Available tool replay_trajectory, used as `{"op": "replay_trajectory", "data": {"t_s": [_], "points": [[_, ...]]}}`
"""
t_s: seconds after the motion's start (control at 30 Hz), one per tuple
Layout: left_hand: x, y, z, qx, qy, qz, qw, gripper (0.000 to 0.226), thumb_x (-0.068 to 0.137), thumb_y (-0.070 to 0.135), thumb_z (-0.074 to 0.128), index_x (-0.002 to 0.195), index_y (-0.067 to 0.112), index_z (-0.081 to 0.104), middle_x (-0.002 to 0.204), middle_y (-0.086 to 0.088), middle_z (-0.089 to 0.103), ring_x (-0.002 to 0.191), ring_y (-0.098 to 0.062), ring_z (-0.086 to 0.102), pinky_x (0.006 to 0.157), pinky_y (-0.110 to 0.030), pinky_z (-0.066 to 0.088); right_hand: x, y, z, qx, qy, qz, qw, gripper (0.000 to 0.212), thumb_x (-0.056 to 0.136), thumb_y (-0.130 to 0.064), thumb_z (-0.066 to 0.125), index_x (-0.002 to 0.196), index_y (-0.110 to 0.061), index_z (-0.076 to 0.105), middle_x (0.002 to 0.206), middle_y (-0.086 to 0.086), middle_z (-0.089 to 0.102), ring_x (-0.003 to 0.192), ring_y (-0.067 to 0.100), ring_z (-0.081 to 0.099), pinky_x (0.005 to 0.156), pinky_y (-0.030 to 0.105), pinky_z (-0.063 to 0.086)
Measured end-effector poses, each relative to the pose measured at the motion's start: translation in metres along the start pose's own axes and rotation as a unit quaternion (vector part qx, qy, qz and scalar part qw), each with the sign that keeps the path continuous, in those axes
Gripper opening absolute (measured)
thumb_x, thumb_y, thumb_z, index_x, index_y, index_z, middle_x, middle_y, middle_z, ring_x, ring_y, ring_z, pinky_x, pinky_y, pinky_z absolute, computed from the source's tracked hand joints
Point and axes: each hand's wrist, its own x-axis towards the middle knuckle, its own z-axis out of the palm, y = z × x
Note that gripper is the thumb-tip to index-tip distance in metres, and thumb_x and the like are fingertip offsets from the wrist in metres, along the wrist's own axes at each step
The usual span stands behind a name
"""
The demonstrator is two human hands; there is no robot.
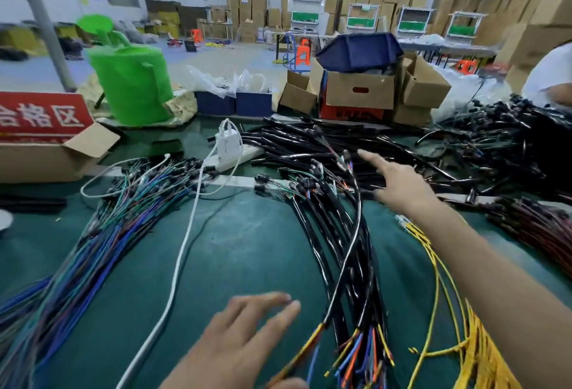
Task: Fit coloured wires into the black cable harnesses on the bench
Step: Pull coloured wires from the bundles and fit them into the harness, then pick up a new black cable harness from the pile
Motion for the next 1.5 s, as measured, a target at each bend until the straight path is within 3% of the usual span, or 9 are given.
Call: {"op": "replay_trajectory", "data": {"t_s": [0.13, 0.3, 0.4, 0.6, 0.83, 1.0, 1.17, 1.37, 1.5], "points": [[-0.005, -0.061, 0.01, -0.054, 0.136, -0.171, 0.974, 0.053, 0.092, 0.051, 0.037, 0.133, 0.02, 0.05, 0.136, 0.002, 0.049, 0.126, -0.022, 0.039, 0.103, -0.039, 0.034, -0.02, -0.002, 0.033, 0.118, 0.036, 0.061, 0.99, 0.04, 0.093, -0.031, 0.054, 0.133, -0.025, 0.052, 0.121, 0.011, 0.064, 0.104, 0.034, 0.06, 0.091, 0.041, 0.048], [0.003, -0.179, 0.017, 0.066, -0.052, -0.442, 0.893, 0.043, 0.091, 0.036, 0.057, 0.127, 0.015, 0.048, 0.128, -0.012, 0.046, 0.114, -0.032, 0.043, 0.094, -0.042, 0.04, -0.06, -0.054, 0.081, 0.09, -0.017, -0.017, 0.996, 0.063, 0.089, -0.064, 0.034, 0.144, -0.034, 0.033, 0.146, 0.006, 0.042, 0.133, 0.03, 0.034, 0.108, 0.043, 0.031], [-0.001, -0.196, 0.032, 0.03, -0.018, -0.43, 0.902, 0.019, 0.09, 0.018, 0.059, 0.105, 0.01, 0.05, 0.108, -0.014, 0.048, 0.096, -0.031, 0.046, 0.081, -0.043, 0.043, -0.071, -0.068, 0.107, -0.063, -0.073, -0.02, 0.995, 0.067, 0.087, -0.072, 0.015, 0.148, -0.044, 0.01, 0.158, 0.006, 0.017, 0.141, 0.037, 0.014, 0.114, 0.046, 0.013], [0.001, -0.213, 0.018, -0.076, 0.061, -0.45, 0.888, 0.017, 0.087, 0.003, 0.058, 0.102, 0.008, 0.052, 0.087, -0.011, 0.061, 0.084, -0.032, 0.056, 0.075, -0.037, 0.043, -0.065, -0.066, 0.115, -0.079, -0.039, -0.012, 0.996, 0.064, 0.089, -0.068, 0.015, 0.145, -0.039, 0.025, 0.156, 0.004, 0.023, 0.139, 0.037, 0.019, 0.112, 0.048, 0.017], [0.019, -0.213, 0.008, -0.252, 0.122, -0.557, 0.782, 0.016, 0.097, 0.01, 0.037, 0.107, 0.014, 0.049, 0.084, -0.005, 0.058, 0.069, -0.021, 0.065, 0.052, -0.032, 0.049, -0.064, -0.066, 0.114, -0.054, -0.047, -0.005, 0.997, 0.065, 0.088, -0.067, 0.012, 0.144, -0.038, 0.029, 0.156, 0.002, 0.023, 0.139, 0.035, 0.018, 0.112, 0.047, 0.016], [0.023, -0.226, 0.004, -0.019, 0.024, -0.521, 0.853, 0.017, 0.094, 0.028, 0.049, 0.107, 0.018, 0.053, 0.112, -0.009, 0.056, 0.101, -0.029, 0.054, 0.082, -0.038, 0.046, -0.064, -0.066, 0.113, -0.058, -0.052, -0.01, 0.997, 0.062, 0.091, -0.066, 0.016, 0.144, -0.037, 0.028, 0.156, 0.002, 0.022, 0.139, 0.036, 0.019, 0.112, 0.047, 0.017], [0.023, -0.229, 0.014, 0.07, -0.045, -0.494, 0.866, 0.015, 0.093, 0.03, 0.056, 0.105, 0.021, 0.054, 0.114, -0.008, 0.05, 0.107, -0.03, 0.049, 0.076, -0.041, 0.048, -0.065, -0.065, 0.113, -0.059, -0.052, -0.013, 0.997, 0.061, 0.091, -0.066, 0.018, 0.144, -0.037, 0.029, 0.156, 0.001, 0.022, 0.14, 0.035, 0.018, 0.112, 0.046, 0.017], [0.024, -0.235, 0.015, -0.013, 0.085, -0.458, 0.885, 0.003, 0.09, 0.01, 0.059, 0.093, 0.011, 0.057, 0.108, -0.008, 0.048, 0.088, -0.026, 0.049, 0.076, -0.033, 0.038, -0.065, -0.065, 0.113, -0.051, -0.05, -0.014, 0.997, 0.061, 0.091, -0.066, 0.019, 0.144, -0.037, 0.03, 0.155, 0.0, 0.023, 0.14, 0.034, 0.018, 0.112, 0.046, 0.016], [0.027, -0.238, 0.006, -0.065, 0.159, -0.507, 0.844, 0.002, 0.094, 0.01, 0.05, 0.095, 0.01, 0.048, 0.104, -0.013, 0.051, 0.09, -0.03, 0.049, 0.077, -0.035, 0.037, -0.064, -0.064, 0.113, -0.046, -0.047, -0.012, 0.998, 0.061, 0.091, -0.066, 0.02, 0.143, -0.037, 0.032, 0.155, -0.001, 0.024, 0.14, 0.034, 0.019, 0.112, 0.045, 0.017]]}}
